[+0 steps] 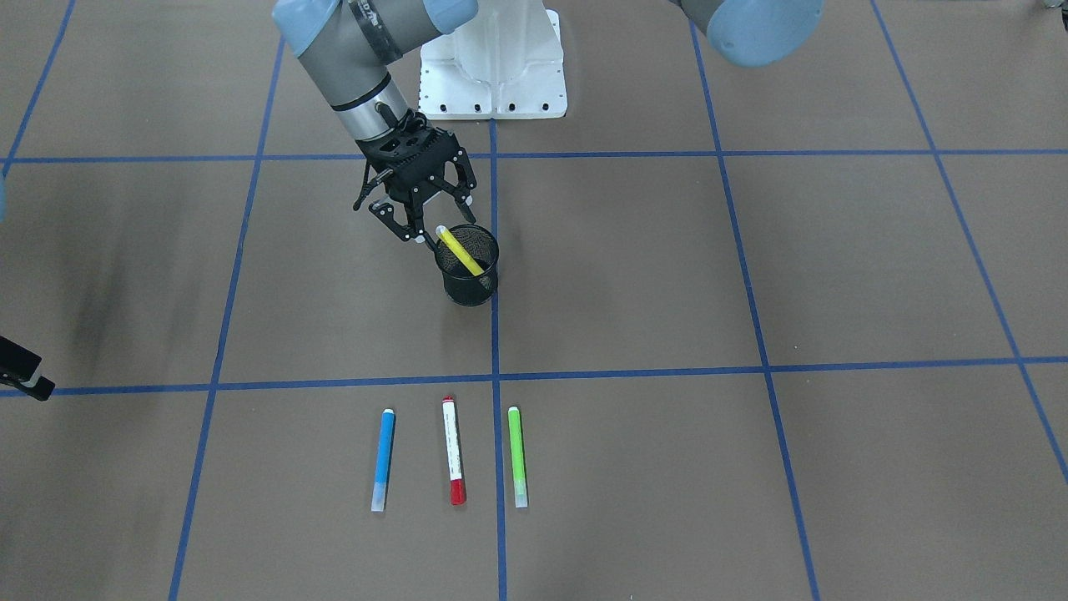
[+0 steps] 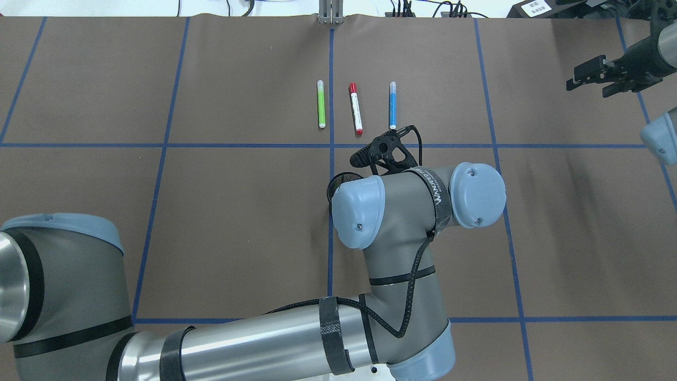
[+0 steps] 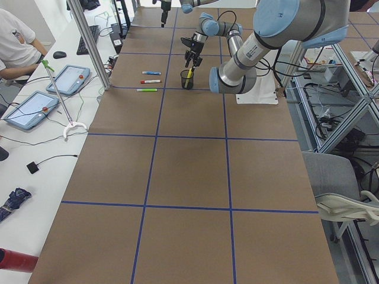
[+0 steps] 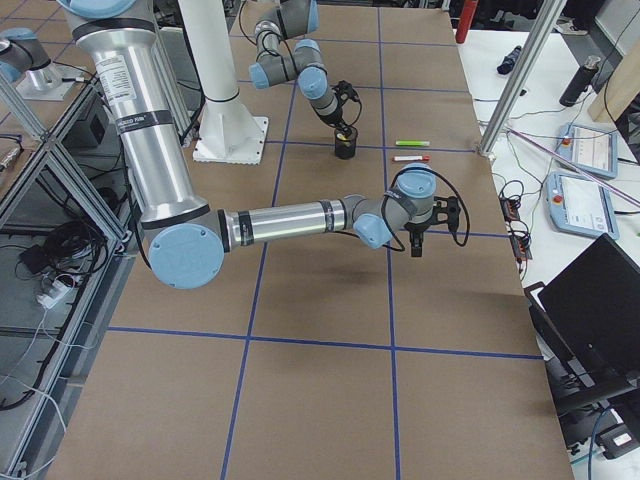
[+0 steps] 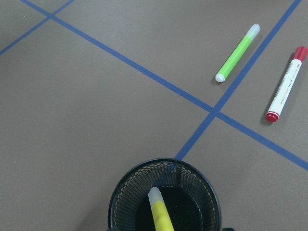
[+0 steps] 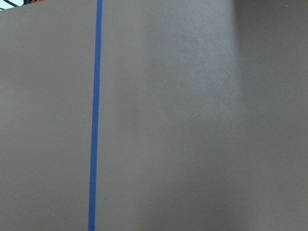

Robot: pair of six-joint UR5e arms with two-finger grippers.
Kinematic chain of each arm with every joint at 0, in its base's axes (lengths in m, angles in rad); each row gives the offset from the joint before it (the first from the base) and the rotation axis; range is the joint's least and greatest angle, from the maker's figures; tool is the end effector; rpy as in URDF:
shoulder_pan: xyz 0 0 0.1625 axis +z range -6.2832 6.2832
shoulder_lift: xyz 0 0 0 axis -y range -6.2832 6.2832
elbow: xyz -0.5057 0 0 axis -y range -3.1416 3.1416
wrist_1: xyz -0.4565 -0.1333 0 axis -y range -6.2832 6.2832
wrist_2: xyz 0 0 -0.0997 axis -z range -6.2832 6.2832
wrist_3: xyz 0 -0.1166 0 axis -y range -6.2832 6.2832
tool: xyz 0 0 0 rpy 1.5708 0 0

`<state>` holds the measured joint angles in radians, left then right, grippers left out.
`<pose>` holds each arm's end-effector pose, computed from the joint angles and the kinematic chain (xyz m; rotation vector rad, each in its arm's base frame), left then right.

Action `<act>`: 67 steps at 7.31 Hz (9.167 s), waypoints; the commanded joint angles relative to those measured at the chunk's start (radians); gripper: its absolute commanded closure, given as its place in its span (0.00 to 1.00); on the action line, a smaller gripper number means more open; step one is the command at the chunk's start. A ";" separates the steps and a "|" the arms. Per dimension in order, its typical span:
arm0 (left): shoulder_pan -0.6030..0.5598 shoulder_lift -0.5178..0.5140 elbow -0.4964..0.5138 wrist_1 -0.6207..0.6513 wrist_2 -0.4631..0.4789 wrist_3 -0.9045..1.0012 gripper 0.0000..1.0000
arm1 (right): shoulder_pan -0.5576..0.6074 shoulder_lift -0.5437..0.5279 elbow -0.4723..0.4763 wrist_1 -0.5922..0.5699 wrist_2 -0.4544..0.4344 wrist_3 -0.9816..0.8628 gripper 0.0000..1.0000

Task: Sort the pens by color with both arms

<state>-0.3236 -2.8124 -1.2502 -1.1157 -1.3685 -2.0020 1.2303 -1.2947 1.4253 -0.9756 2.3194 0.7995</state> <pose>0.7988 -0.4332 0.0198 0.1780 0.4870 -0.7855 -0.1902 -0.6983 0.5873 0.1955 -0.9724 0.1493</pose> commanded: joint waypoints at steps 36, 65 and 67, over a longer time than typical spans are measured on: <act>-0.262 0.404 0.077 -1.093 0.184 0.471 1.00 | -0.095 0.095 -0.012 0.153 -0.032 0.102 0.00; -1.120 1.231 -0.397 -0.539 -1.020 1.865 0.01 | 0.216 -0.063 -0.081 -0.345 0.087 -0.638 0.00; -1.117 1.223 -0.396 -0.571 -1.020 1.867 0.01 | 0.215 -0.066 -0.086 -0.345 0.080 -0.634 0.00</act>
<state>-1.4425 -1.5875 -1.6452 -1.6631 -2.3894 -0.1340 1.4463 -1.3588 1.3425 -1.3206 2.4053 0.1626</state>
